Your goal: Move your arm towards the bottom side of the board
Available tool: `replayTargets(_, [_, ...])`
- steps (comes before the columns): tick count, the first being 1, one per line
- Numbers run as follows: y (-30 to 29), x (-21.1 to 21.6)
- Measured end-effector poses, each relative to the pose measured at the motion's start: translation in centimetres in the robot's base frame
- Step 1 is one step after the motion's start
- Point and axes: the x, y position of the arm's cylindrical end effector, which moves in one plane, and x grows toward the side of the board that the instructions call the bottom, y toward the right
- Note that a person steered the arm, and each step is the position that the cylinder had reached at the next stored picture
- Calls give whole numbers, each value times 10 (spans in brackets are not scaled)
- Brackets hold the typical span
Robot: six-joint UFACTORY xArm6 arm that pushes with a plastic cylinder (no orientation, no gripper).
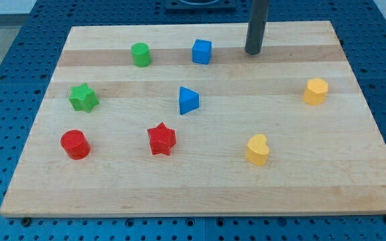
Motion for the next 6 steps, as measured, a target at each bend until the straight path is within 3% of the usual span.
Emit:
replayTargets(4, [21, 12])
replayTargets(6, [36, 108])
